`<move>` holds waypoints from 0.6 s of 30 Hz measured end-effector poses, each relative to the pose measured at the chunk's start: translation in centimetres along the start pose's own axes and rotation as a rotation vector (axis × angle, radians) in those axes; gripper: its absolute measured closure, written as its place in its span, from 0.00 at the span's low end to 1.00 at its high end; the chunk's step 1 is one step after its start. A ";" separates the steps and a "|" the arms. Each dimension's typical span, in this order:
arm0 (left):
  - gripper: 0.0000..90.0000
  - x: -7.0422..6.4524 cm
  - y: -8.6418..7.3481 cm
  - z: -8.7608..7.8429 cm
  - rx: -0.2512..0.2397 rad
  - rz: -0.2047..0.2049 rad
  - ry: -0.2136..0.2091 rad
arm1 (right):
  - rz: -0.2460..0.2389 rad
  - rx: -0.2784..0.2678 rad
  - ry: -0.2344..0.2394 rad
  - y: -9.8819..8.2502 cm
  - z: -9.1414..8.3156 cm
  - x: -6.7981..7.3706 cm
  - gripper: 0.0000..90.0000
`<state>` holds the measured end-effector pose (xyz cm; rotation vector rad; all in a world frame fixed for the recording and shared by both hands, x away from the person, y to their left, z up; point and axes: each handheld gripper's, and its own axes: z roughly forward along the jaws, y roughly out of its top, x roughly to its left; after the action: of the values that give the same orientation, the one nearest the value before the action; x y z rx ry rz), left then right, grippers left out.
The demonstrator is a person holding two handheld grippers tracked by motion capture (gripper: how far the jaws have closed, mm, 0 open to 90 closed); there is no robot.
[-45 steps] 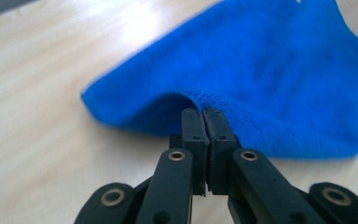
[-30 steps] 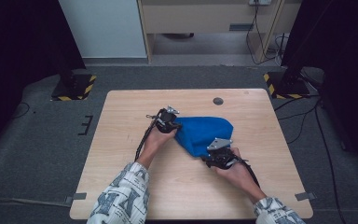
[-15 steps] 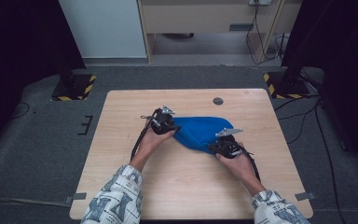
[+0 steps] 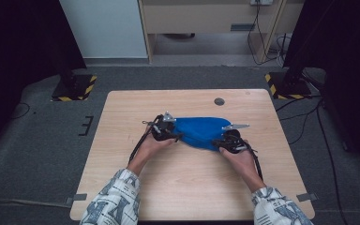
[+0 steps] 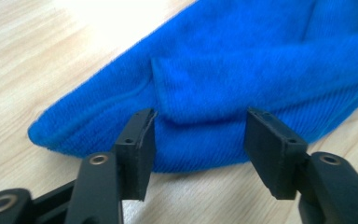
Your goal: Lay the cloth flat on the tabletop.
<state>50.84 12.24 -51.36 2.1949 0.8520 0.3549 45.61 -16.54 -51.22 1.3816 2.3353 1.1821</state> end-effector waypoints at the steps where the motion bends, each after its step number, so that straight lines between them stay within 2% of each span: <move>1: 0.46 0.2 -0.2 0.1 -0.001 -0.004 0.006 | -0.001 0.003 0.000 0.0 0.0 0.0 0.92; 4: 0.46 0.3 -0.3 0.3 -0.013 -0.025 0.005 | -0.008 0.007 0.002 0.0 0.0 0.2 0.92; 5: 0.47 0.4 -0.2 0.3 -0.032 -0.035 -0.011 | -0.022 0.011 0.003 0.0 0.1 0.4 0.93; 7: 0.48 0.3 -0.2 0.4 -0.032 -0.033 -0.021 | -0.026 0.011 0.006 0.1 0.1 0.5 0.93; 8: 0.49 0.1 -0.2 0.7 -0.017 -0.017 -0.021 | -0.028 0.010 0.006 0.1 0.1 0.6 0.93; 10: 0.48 0.1 -0.1 0.8 -0.014 -0.016 -0.019 | -0.028 0.009 0.007 0.1 0.1 0.6 0.93; 12: 0.47 0.1 -0.1 1.1 -0.018 -0.025 -0.022 | -0.034 0.005 0.005 0.1 0.1 0.6 0.94; 15: 0.45 0.3 -0.3 1.7 0.007 -0.036 -0.009 | -0.037 0.000 0.003 0.2 0.0 0.6 0.94; 18: 0.52 0.3 -0.2 1.8 -0.008 -0.049 -0.010 | -0.041 0.003 0.003 0.2 0.0 0.6 0.94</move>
<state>51.86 11.57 -52.73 2.1630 0.8962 0.3230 45.37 -15.98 -50.97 1.3267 2.3569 1.1706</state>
